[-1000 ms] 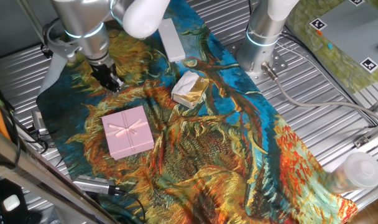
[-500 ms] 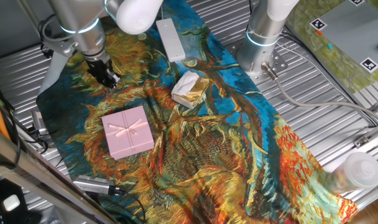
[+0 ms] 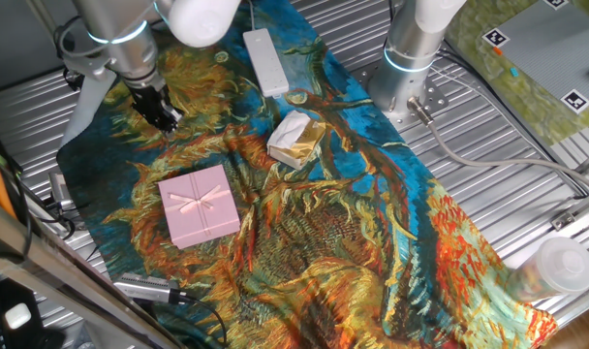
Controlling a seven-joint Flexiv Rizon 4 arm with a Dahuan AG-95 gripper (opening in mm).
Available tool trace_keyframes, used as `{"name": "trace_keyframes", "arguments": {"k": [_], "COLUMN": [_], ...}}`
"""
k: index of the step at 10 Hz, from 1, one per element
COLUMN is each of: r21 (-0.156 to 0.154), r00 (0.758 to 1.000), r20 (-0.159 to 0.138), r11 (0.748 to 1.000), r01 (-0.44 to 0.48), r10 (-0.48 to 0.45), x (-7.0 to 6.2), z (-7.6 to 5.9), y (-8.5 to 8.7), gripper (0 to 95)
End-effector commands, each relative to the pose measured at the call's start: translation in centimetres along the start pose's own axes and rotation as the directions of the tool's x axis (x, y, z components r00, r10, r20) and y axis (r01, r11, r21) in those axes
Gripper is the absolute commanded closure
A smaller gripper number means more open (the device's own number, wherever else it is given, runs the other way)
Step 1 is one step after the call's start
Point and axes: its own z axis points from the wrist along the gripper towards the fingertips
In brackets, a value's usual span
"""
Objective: Slide the outer casing onto the gift box
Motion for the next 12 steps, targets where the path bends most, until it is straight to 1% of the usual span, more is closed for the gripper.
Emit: {"name": "trace_keyframes", "arguments": {"k": [1,6,8,10,12], "r21": [-0.001,0.012,0.029,0.026,0.026], "r00": [1.0,0.999,1.0,0.998,0.988], "r20": [0.001,-0.006,-0.015,-0.01,-0.007], "r11": [1.0,0.999,0.999,0.997,0.988], "r01": [0.011,0.031,-0.015,-0.069,-0.154], "r10": [-0.011,-0.031,0.016,0.069,0.154], "x": [-0.01,0.19,0.19,0.19,0.19], "z": [-0.09,-0.33,-0.33,-0.33,-0.33], "y": [-0.34,-0.41,-0.41,-0.41,-0.41], "gripper": [95.0,95.0,95.0,95.0,95.0]}}
